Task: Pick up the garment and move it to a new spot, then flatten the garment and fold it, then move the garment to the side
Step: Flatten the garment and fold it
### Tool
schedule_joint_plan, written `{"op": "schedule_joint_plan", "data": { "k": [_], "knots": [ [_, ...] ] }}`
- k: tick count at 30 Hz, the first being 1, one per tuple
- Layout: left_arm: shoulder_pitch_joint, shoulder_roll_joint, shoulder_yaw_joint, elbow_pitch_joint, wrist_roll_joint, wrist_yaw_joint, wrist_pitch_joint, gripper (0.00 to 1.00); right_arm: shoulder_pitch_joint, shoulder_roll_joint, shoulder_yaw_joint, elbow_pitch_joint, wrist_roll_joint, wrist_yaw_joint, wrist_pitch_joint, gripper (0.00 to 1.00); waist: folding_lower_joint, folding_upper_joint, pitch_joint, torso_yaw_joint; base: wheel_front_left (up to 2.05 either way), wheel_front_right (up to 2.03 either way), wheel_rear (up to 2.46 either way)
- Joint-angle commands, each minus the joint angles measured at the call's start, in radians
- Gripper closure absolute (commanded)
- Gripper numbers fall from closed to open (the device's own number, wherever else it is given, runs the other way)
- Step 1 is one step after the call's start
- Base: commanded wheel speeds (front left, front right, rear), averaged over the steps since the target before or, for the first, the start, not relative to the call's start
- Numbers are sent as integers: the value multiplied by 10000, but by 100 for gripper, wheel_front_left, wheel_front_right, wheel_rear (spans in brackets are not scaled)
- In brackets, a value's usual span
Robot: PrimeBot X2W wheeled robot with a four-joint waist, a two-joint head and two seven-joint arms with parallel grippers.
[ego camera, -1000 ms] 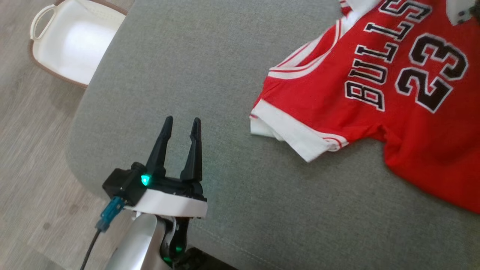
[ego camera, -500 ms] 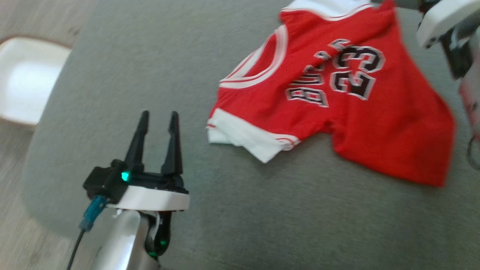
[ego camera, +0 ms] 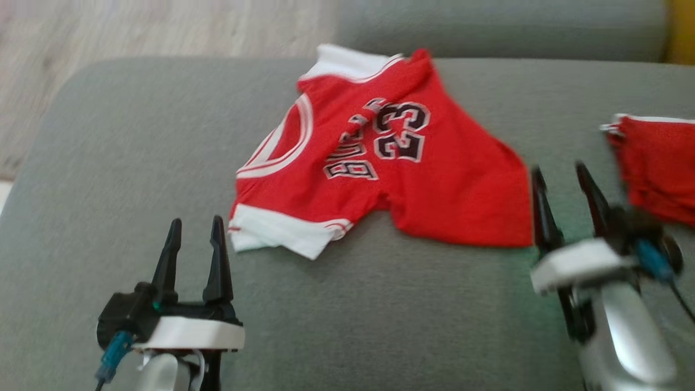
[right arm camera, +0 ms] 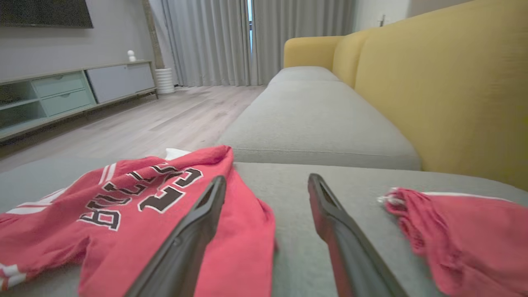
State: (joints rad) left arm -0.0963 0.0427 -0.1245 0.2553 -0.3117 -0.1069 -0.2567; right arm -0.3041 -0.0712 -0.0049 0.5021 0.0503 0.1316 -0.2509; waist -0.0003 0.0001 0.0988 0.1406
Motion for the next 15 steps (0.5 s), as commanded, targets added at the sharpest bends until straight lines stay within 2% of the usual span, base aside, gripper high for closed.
{"op": "schedule_joint_plan", "data": {
  "k": [1, 6, 12, 15],
  "knots": [
    [-198, 76, 448, -270, 87, -65, -51, 0, 208, 118, 142, -735, -49, -9, -108, 0, 3, -1, -447, -518, 0, 0, 0],
    [-68, 76, 476, -98, 99, -98, -51, 0, 1342, 203, 198, -1405, 468, -9, -108, 0, 3, -1, -498, -735, 0, 0, 0],
    [-136, 76, 438, 243, 81, -99, -51, 0, 1498, 207, 391, -1693, 774, -9, -108, 0, 3, -1, -363, -820, 0, 0, 0],
    [-351, 76, 351, 924, 131, 52, -51, 0, 1412, 208, 438, -1791, 777, -9, -108, 0, 3, -1, -202, -874, 0, 0, 0]
  ]
}}
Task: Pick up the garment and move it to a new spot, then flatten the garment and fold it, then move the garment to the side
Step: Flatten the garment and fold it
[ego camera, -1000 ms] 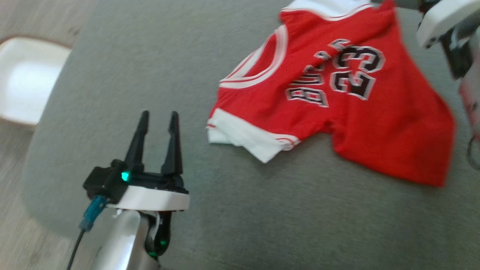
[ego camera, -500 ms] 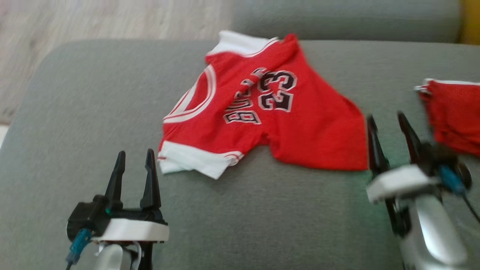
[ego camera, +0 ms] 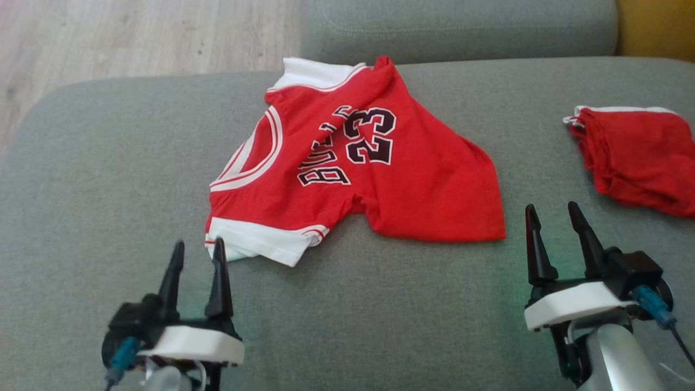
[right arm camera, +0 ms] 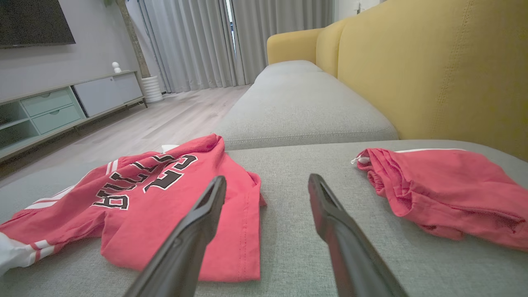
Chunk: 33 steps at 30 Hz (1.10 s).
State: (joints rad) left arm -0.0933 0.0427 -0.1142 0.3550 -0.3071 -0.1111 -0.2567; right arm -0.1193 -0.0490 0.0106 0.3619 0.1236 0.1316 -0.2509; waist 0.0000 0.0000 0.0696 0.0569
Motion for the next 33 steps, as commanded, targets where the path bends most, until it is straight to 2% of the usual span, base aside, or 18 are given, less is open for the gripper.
{"op": "schedule_joint_plan", "data": {
  "k": [1, 6, 17, 30, 31, 32, 33],
  "knots": [
    [-523, 76, 209, 233, 126, 148, -47, 0, -465, -14, 310, -425, 38, -9, -107, 0, 0, 0, 168, -66, 0, 0, 0],
    [-1498, 143, 172, 1703, 172, 395, 521, 0, -628, -14, 436, -529, 49, -9, -102, 0, 0, 0, 615, -266, 0, 0, 0],
    [-2919, 489, 421, 3624, 0, 564, 629, 0, -860, -13, 577, -522, 170, -9, -105, 0, 0, 0, 1101, -610, 0, 0, 0],
    [-3548, 532, 133, 4816, 30, 438, 306, 0, -956, -13, 503, -532, 233, -9, -108, 0, 0, 0, 1188, -735, 0, 0, 0],
    [-3581, 522, 105, 4858, 29, 420, 275, 18, -960, -13, 507, -527, 232, -9, -108, 0, 0, 0, 1182, -729, 0, 0, 0],
    [-3611, 512, 66, 4893, 36, 400, 247, 53, -964, -13, 511, -520, 232, -9, -108, 0, 0, 0, 1174, -723, 0, 0, 0],
    [-3634, 502, 27, 4923, 45, 380, 221, 80, -968, -13, 517, -512, 232, -9, -108, 0, 0, 0, 1164, -717, 0, 0, 0]
  ]
}}
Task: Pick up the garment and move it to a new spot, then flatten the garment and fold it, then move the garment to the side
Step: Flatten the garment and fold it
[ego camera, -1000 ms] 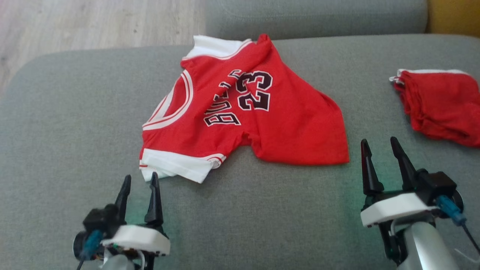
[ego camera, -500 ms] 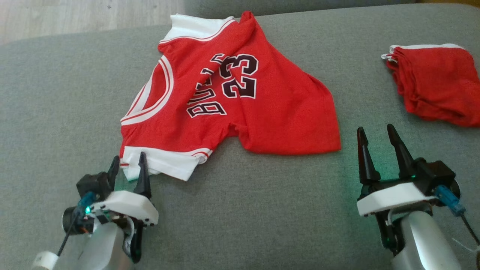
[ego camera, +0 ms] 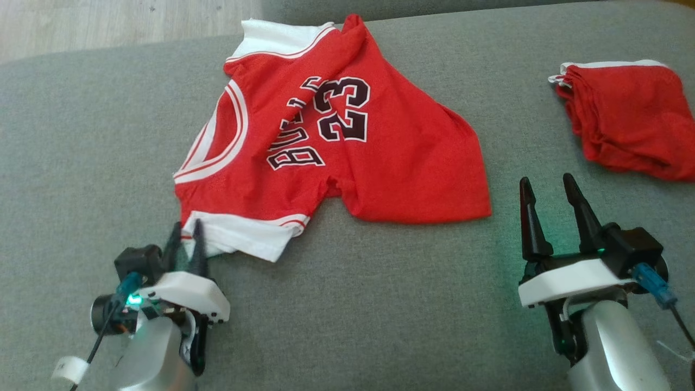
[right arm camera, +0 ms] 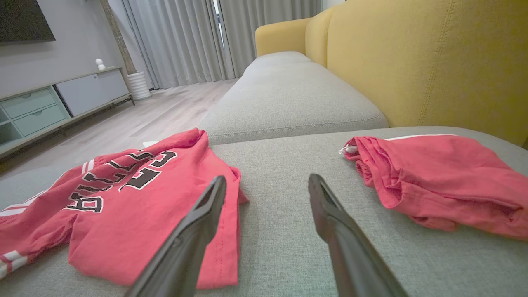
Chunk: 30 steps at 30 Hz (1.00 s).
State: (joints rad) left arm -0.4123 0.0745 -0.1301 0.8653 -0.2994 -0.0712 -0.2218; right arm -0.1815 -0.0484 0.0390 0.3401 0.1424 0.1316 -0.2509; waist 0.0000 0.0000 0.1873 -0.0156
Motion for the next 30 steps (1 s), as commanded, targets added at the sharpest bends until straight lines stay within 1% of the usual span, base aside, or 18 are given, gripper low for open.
{"op": "schedule_joint_plan", "data": {
  "k": [1, 3, 8, 10, 13, 17, 18, 22, 25, 28, 30],
  "knots": [
    [-459, 175, 154, -153, -29, -37, -153, 100, -348, -19, 242, -285, 46, -9, -108, 0, 0, 0, -25, 12, 0, 0, 0],
    [-486, 159, 125, -180, -38, -64, -220, 100, -351, -18, 258, -270, 48, -9, -108, 0, 0, 0, -44, 19, 0, 0, 0],
    [-577, 240, 250, -540, -26, 61, -356, 100, -367, -18, 282, -249, 67, -9, -108, 0, 0, 0, -67, 29, 0, 0, 0],
    [-664, 347, 309, -759, 27, 95, -380, 100, -399, -18, 308, -241, 89, -9, -108, 0, 0, 0, -61, 24, 0, 0, 0],
    [-924, 530, 265, -1201, 230, 34, -393, 100, -469, -18, 344, -247, 141, -9, -108, 0, 0, 0, -58, 26, 0, 0, 0],
    [-1492, 915, 243, -2042, 665, -43, -397, 100, -603, -18, 430, -261, 196, -9, -108, 0, 0, 0, -46, 13, 0, 0, 0],
    [-1492, 915, 243, -2042, 665, -43, -397, 100, -603, -18, 430, -261, 196, -9, -108, 0, 0, 0, -46, 13, 0, 0, 0],
    [-1864, 1141, 377, -2807, 905, -112, -398, 100, -656, -18, 449, -250, 235, -9, -108, 0, 0, 0, -85, 79, 0, 0, 0],
    [-1605, 1148, 639, -3219, 792, -148, -398, 100, -587, -18, 440, -223, 277, -9, -108, 0, 0, 0, -174, 195, 0, 0, 0],
    [-795, 1097, 763, -3505, 660, -220, -399, 100, -470, -18, 448, -154, 355, -9, -108, 0, 0, 0, -284, 370, 0, 0, 0],
    [-133, 1072, 672, -3580, 634, -298, -399, 100, -384, -18, 428, -104, 376, -9, -108, 0, 0, 0, -371, 539, 0, 0, 0]
  ]
}}
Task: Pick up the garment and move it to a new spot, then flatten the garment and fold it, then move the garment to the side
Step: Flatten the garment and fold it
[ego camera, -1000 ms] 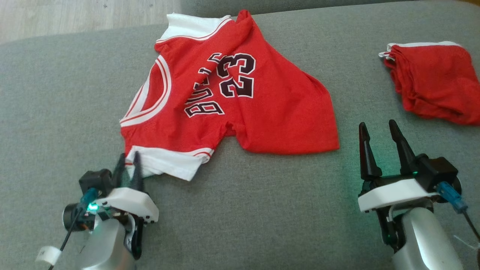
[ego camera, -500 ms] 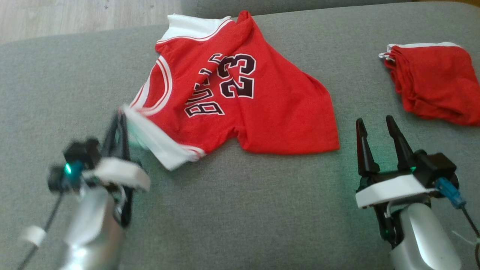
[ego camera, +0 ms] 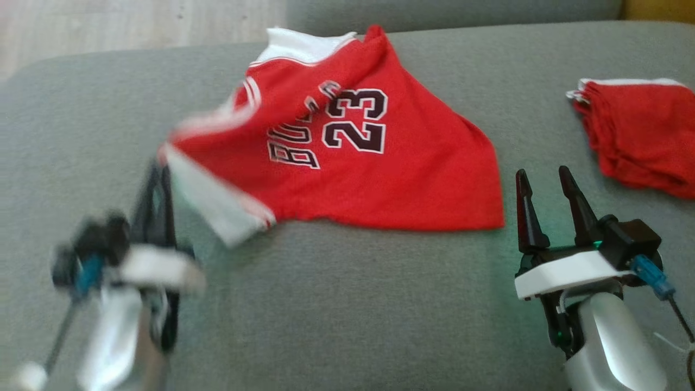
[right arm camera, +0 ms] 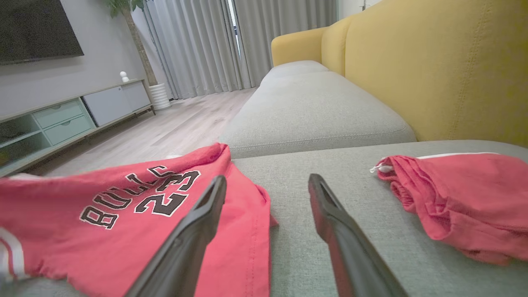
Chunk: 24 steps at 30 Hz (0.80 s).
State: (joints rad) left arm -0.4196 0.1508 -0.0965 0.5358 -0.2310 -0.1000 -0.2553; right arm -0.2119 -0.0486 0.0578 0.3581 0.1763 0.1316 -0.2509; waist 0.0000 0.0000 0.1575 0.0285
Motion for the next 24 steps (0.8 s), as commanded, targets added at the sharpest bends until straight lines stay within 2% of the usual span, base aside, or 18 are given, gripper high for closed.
{"op": "schedule_joint_plan", "data": {
  "k": [1, 5, 6, 7, 12, 16, 24],
  "knots": [
    [262, 301, 242, -295, -52, -55, -63, 100, -36, -16, 209, -260, 37, -9, -108, 0, 0, 0, -116, 199, 0, 0, 0],
    [1444, 414, -504, 189, 118, -205, -15, 100, 95, -16, 144, -98, -8, -9, -108, 0, 0, 0, -301, 680, 0, 0, 0],
    [1574, 449, -603, 345, 124, -217, 53, 75, 97, -16, 142, -62, -18, -9, -108, 0, 0, 0, -339, 756, 0, 0, 0],
    [1658, 536, -719, 469, 228, -221, 71, 0, 97, -16, 135, -33, -18, -9, -108, 0, 0, 0, -373, 825, 0, 0, 0],
    [1867, 693, -641, 925, 246, 43, 55, 0, 108, -16, 125, 69, 18, -9, -108, 0, 0, 0, -522, 1072, 0, 0, 0],
    [2009, 634, -330, 787, -15, 254, -9, 0, 168, -16, 189, 130, 50, -9, -109, 0, 0, 0, -635, 1137, 0, 0, 0],
    [2823, -388, 944, -1153, -1134, 368, -60, 0, 564, -16, 71, 36, 139, -9, -109, 0, 0, 0, -813, 1038, 0, 0, 0]
  ]
}}
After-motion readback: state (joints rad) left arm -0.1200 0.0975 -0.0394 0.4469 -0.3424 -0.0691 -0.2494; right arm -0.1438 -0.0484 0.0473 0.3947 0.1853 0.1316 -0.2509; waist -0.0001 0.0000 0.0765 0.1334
